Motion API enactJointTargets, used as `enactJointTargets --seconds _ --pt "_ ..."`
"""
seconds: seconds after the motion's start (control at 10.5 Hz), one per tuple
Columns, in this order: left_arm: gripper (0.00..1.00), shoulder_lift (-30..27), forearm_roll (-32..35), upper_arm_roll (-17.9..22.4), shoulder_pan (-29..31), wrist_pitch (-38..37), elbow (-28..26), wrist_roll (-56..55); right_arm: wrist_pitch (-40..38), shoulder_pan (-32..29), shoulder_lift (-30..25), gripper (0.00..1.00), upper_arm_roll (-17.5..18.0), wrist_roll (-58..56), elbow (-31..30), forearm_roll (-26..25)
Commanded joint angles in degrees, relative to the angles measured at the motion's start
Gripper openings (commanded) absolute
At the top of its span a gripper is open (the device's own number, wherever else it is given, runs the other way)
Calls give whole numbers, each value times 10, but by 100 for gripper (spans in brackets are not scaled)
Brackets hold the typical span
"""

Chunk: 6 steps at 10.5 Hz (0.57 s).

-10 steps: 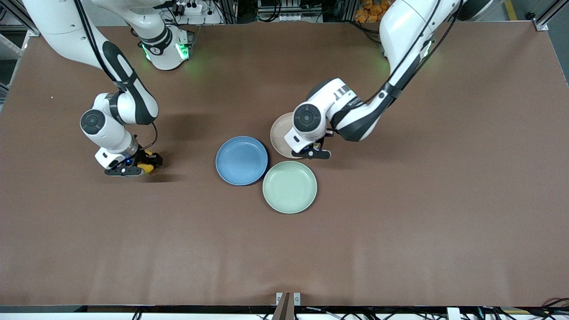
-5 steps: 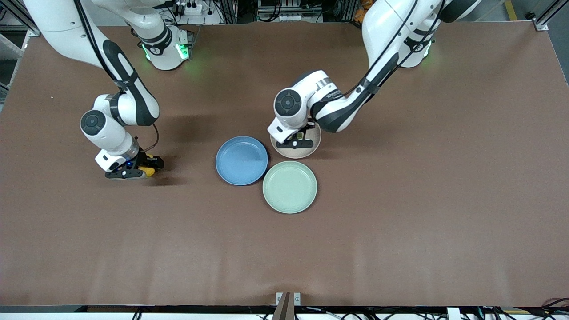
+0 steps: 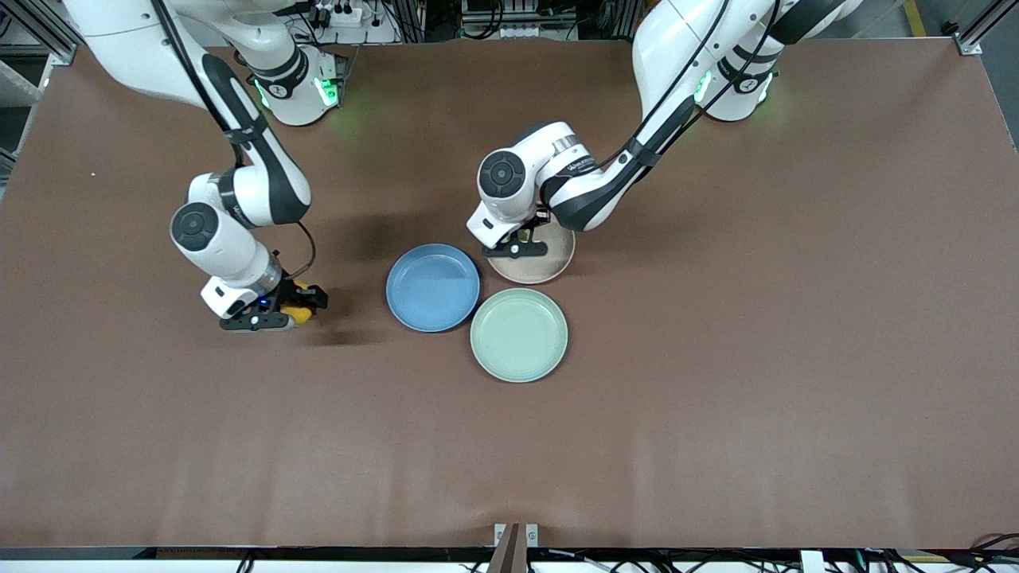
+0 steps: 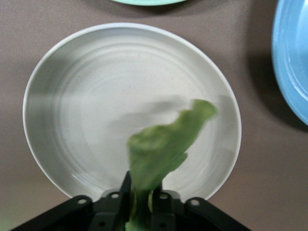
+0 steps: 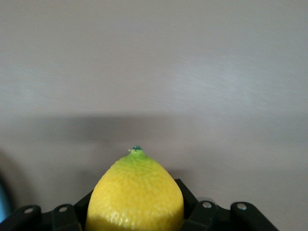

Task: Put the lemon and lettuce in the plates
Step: 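Release the lettuce on the beige plate while the right gripper carries the lemon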

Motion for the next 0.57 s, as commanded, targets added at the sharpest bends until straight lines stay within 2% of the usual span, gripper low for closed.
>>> enactJointTargets --seconds 0.0,0.1,0.29,0.48 --pt "100 4 23 13 -17 4 4 -9 -36 27 7 16 25 69 42 -1" --pt "100 4 23 14 -17 4 4 -7 -43 38 15 16 39 92 62 -1" --pt "100 -4 24 19 -11 4 6 -6 -54 67 40 16 43 123 96 -2" --pt "100 -17 25 45 -8 2 19 -4 -52 90 67 16 45 146 112 -10"
